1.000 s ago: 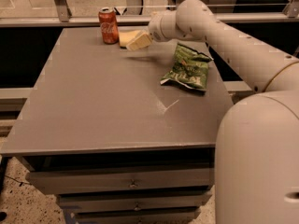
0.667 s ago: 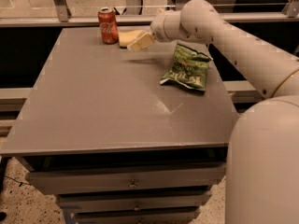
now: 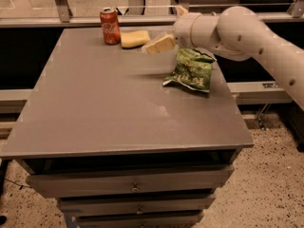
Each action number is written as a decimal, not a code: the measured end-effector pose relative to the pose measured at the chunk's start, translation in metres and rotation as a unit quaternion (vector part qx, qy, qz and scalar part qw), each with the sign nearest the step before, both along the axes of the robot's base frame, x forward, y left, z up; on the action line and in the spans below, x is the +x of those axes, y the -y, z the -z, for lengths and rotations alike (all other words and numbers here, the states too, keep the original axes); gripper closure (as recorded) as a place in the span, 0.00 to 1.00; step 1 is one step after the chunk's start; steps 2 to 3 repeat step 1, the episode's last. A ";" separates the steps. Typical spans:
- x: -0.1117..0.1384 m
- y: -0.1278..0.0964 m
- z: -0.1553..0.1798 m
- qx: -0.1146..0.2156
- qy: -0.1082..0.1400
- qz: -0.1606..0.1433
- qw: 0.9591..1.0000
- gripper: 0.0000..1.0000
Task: Move sponge near coke can
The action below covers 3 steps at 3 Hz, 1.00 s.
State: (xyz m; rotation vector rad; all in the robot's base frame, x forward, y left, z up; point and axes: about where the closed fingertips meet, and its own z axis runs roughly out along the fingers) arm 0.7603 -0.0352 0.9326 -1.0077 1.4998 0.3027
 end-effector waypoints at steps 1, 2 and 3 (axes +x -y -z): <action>-0.035 0.030 -0.011 0.041 0.030 0.002 0.999 0.00; -0.035 0.030 -0.011 0.041 0.030 0.002 0.999 0.00; -0.035 0.030 -0.011 0.041 0.030 0.002 0.999 0.00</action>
Offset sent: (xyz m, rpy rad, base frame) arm 0.0000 0.0000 0.0000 0.0000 0.0000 0.0000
